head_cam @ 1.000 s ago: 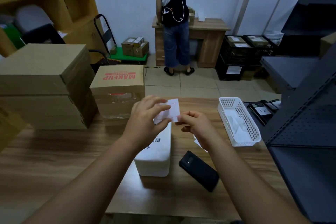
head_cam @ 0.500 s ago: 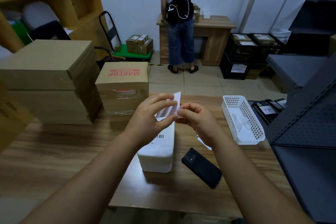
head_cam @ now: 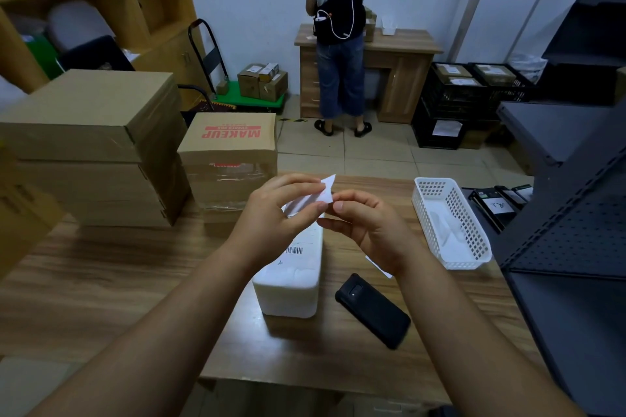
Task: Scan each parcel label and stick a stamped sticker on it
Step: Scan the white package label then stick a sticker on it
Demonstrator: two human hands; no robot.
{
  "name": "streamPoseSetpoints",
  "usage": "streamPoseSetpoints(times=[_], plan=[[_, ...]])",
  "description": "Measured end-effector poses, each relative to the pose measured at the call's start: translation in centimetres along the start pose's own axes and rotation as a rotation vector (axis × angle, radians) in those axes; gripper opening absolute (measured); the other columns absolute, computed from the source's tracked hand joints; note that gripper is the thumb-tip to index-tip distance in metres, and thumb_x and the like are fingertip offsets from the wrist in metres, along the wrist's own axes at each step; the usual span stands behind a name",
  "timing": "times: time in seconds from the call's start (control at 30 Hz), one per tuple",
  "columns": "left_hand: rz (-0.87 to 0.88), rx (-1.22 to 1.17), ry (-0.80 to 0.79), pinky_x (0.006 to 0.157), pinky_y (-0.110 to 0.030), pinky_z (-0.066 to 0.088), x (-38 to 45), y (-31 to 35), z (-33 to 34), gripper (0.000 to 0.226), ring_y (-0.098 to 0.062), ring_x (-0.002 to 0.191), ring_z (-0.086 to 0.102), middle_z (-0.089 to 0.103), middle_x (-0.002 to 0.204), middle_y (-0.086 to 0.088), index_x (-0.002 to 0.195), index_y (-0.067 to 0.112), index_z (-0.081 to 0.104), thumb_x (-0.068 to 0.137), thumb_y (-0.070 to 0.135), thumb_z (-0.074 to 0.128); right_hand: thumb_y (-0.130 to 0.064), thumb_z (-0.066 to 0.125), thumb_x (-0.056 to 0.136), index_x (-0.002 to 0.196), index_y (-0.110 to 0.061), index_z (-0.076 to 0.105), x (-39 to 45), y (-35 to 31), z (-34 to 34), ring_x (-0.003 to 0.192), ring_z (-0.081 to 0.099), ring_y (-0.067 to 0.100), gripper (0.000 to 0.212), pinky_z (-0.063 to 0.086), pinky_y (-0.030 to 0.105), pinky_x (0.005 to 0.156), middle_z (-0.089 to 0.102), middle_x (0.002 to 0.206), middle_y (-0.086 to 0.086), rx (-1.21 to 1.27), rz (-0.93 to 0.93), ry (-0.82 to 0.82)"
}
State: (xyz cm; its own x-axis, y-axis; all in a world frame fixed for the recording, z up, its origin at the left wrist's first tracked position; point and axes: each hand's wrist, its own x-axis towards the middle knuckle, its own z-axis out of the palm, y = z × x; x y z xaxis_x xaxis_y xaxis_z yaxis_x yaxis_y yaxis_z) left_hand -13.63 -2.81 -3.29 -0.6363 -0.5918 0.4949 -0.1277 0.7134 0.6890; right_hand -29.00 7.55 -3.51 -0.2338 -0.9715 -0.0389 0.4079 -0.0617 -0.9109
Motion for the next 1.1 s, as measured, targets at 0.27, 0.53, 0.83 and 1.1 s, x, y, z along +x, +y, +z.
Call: streamPoseSetpoints(times=[0.27,0.53,0.83,1.1], plan=[[0.068,0.095,0.004,0.095,-0.030,0.048,-0.2,0.2,0.1,0.027,-0.001,0.113,0.054,0.061,0.116,0.019,0.114,0.025,0.071,0.088,0.031,0.072,-0.012,0.065,0.080,0.090,-0.009,0.070,-0.5,-0.5,0.2,0.098,0.065,0.026,0.012,0.054,0.043,0.094,0.068,0.099,0.015,0.015,-0.006,0.006],[0.107,0.186,0.120,0.101,-0.047,0.045,-0.7,0.1,0.2,0.041,-0.011,0.134,0.039,0.047,0.142,0.006,0.123,0.025,0.064,0.085,0.036,0.070,0.001,0.060,0.089,0.093,-0.008,0.063,-0.4,-0.8,0.9,0.093,0.063,0.027,0.010,0.058,0.035,0.081,0.069,0.098,0.014,-0.005,-0.030,0.202],[-0.475,-0.429,0.166,0.086,-0.040,0.059,0.2,2.8,-1.6,0.024,-0.020,0.095,0.069,0.071,0.098,-0.007,0.111,0.021,0.065,0.089,0.016,0.070,0.001,0.059,0.090,0.090,-0.010,0.062,-0.7,-1.6,1.0,0.075,0.068,0.018,0.012,0.057,0.030,0.070,0.072,0.086,0.006,-0.023,-0.025,0.214],[-0.287,-0.110,-0.001,0.075,-0.031,0.054,2.6,3.8,-3.1,0.031,-0.011,0.080,0.060,0.068,0.088,0.008,0.111,0.032,0.061,0.086,0.017,0.073,0.003,0.060,0.089,0.091,-0.007,0.065,-0.1,-4.8,0.8,0.055,0.056,0.013,0.011,0.035,0.024,0.055,0.065,0.071,0.005,-0.297,0.077,0.153]])
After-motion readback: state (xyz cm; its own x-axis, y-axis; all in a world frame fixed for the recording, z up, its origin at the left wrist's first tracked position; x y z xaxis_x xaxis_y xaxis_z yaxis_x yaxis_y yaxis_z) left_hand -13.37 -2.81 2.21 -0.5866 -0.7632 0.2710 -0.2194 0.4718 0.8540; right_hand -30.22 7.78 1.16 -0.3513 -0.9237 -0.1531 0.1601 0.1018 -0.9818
